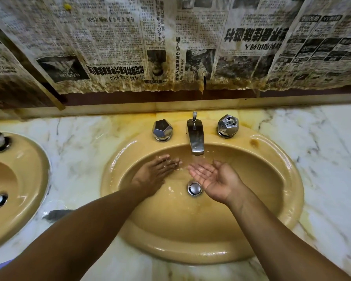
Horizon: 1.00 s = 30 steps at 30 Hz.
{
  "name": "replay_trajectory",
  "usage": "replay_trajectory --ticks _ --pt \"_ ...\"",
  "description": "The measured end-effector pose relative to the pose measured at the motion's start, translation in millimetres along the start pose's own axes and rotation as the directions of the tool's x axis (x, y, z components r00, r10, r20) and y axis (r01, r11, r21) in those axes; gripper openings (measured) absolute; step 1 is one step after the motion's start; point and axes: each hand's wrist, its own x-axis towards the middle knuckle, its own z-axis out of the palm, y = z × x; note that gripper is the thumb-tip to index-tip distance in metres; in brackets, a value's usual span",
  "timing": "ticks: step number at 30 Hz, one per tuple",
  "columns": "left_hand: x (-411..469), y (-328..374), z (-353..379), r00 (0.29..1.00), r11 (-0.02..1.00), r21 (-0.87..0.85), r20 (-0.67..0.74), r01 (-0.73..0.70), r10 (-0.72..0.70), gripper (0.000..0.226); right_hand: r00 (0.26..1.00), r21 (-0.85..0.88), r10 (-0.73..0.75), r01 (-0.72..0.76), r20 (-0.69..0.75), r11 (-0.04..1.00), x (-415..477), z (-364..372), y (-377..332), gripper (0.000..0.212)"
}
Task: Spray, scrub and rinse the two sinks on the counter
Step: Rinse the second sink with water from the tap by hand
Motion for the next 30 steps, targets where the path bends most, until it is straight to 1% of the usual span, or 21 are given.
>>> replay_trajectory --ticks 2,4,6,8,10,12,14,15,18,20,21,23,25,26,27,28,29,30 --pt "-3.3 -3.5 0.1 1.0 0.999 0.024 0.008 0.022 -0.022 0.072 0.998 -0.036 -0.017 0.015 -0.062 0.999 3.3 0.1 0.6 0.051" --pt "-8.3 3.7 3.9 0.997 0.999 -0.015 0.064 0.033 -0.032 0.075 0.999 -0.072 -0.025 0.022 -0.046 0.997 5.2 5.5 2.4 0.046" --pt "-14.9 17.6 6.8 0.987 0.994 -0.097 0.155 0.053 -0.037 0.074 0.998 -0.079 -0.038 0.034 -0.048 0.996 8.2 11.5 6.0 0.041" --pt "-18.9 29.3 8.7 0.972 0.979 -0.178 0.225 0.102 -0.06 0.073 0.997 -0.084 -0.06 0.056 -0.053 0.995 9.9 14.0 8.9 0.04" --pt "-19.5 36.2 7.6 0.958 0.955 -0.26 0.28 0.142 -0.066 0.075 0.998 -0.102 -0.066 0.065 -0.008 0.993 7.1 15.6 10.4 0.041" --pt "-20.1 44.5 2.6 0.935 0.916 -0.377 0.356 0.135 0.008 0.079 0.998 -0.068 -0.068 0.068 0.006 0.995 6.8 14.7 9.7 0.04" --pt "-20.8 55.6 -4.6 0.907 0.865 -0.49 0.404 0.106 0.118 0.077 0.996 -0.024 -0.078 0.077 -0.038 0.997 7.7 11.0 7.4 0.038" --pt "-20.8 60.1 -7.1 0.9 0.843 -0.531 0.404 0.083 0.166 0.074 0.996 -0.039 -0.076 0.074 -0.038 0.996 4.9 9.5 7.8 0.038" --pt "-19.8 61.2 -7.1 0.896 0.802 -0.597 0.35 -0.011 0.272 0.07 0.999 -0.19 -0.033 0.039 0.038 0.981 -3.7 7.1 10.7 0.042" --pt "-18.8 54.5 -1.8 0.913 0.83 -0.556 0.312 -0.048 0.262 0.073 0.999 -0.195 -0.028 0.032 0.019 0.98 -3.5 4.3 8.8 0.043" --pt "-18.2 51.1 0.8 0.93 0.864 -0.503 0.301 -0.035 0.213 0.074 0.999 -0.169 -0.04 0.039 -0.002 0.985 -2.6 3.0 6.9 0.043" --pt "-16.3 45.8 3.5 0.957 0.923 -0.381 0.284 0.05 0.065 0.076 0.997 -0.11 -0.067 0.062 -0.044 0.992 1.9 1.8 1.2 0.041" --pt "-13.9 46.0 0.9 0.962 0.945 -0.308 0.272 0.113 -0.027 0.077 0.998 -0.092 -0.067 0.066 -0.013 0.994 2.6 8.5 1.3 0.039" --pt "-11.3 47.0 1.7 0.96 0.947 -0.295 0.276 0.125 -0.04 0.077 0.998 -0.117 -0.059 0.063 0.036 0.991 2.7 14.0 4.9 0.04" --pt "-10.1 46.2 0.9 0.955 0.946 -0.293 0.292 0.14 -0.051 0.077 0.995 -0.163 -0.044 0.058 0.09 0.985 1.2 20.6 11.4 0.04" --pt "-9.7 42.7 0.7 0.949 0.949 -0.277 0.309 0.148 -0.058 0.077 0.99 -0.251 -0.021 0.055 0.136 0.966 0.1 26.4 20.5 0.038" --pt "-10.5 37.6 0.2 0.946 0.958 -0.242 0.317 0.151 -0.069 0.078 0.987 -0.389 0.0 0.064 0.163 0.919 -2.1 29.8 31.6 0.036" --pt "-12.9 30.7 -0.2 0.949 0.974 -0.184 0.309 0.133 -0.071 0.078 0.985 -0.549 0.022 0.078 0.172 0.832 -3.0 29.9 42.8 0.035"
